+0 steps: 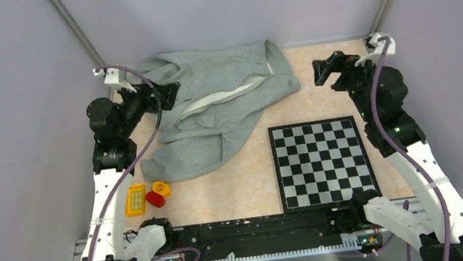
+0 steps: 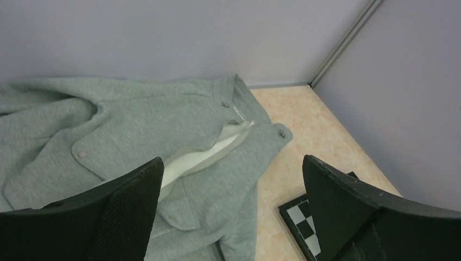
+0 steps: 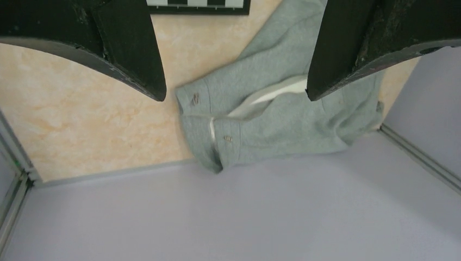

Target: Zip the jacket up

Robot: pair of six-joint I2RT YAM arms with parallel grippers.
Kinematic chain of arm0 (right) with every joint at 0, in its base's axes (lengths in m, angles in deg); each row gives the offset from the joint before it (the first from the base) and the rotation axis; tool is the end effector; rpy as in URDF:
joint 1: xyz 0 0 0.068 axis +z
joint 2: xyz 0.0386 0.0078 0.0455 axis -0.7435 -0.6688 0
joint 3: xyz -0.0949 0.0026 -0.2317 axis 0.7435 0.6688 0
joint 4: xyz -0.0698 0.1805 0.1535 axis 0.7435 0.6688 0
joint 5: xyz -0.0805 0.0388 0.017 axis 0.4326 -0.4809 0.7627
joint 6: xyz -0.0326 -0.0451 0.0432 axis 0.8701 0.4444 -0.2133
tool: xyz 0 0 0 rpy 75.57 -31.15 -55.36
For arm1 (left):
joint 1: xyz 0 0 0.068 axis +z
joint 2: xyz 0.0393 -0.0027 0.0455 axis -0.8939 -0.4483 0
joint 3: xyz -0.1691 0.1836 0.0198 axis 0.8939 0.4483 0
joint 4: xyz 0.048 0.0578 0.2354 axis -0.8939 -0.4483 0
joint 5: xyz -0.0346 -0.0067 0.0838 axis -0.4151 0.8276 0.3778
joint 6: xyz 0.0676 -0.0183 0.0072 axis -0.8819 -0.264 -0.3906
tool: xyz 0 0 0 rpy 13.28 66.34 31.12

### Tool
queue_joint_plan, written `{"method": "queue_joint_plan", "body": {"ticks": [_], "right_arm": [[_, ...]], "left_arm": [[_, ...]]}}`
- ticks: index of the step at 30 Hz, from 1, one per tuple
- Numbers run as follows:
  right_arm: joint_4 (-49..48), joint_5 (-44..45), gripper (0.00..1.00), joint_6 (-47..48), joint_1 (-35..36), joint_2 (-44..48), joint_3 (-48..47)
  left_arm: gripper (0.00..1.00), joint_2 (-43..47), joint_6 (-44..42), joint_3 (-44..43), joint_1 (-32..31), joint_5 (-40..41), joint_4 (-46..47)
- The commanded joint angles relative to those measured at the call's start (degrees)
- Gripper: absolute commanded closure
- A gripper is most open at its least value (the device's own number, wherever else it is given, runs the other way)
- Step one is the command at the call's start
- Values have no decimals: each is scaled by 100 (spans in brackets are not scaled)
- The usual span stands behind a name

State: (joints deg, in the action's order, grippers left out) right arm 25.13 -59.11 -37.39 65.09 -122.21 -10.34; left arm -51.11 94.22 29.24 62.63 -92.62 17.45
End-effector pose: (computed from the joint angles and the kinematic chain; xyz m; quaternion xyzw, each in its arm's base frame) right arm 0.1937 0.0473 0.4091 0.0792 0.6861 0.1504 0.7074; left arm 0.2361 -0.0297 0.3925 0.0472 0.6782 -0.3031 0.6678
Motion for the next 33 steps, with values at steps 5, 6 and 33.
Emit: {"method": "queue_joint_plan", "body": {"ticks": [5,6,33], "right_arm": [[-283,-268,1,-1045,-36,-484,613],[-470,-454,1,-1119,-38,-522,790],[-4196,-1191,37,-4448,2136,-6547,-1142]], "left_arm": [[1,-166,-119,65,28,-310,-160],[1,-180,-170,110,29,-300,-172],[1,-349,-1110,700,-731,358,-587]]}}
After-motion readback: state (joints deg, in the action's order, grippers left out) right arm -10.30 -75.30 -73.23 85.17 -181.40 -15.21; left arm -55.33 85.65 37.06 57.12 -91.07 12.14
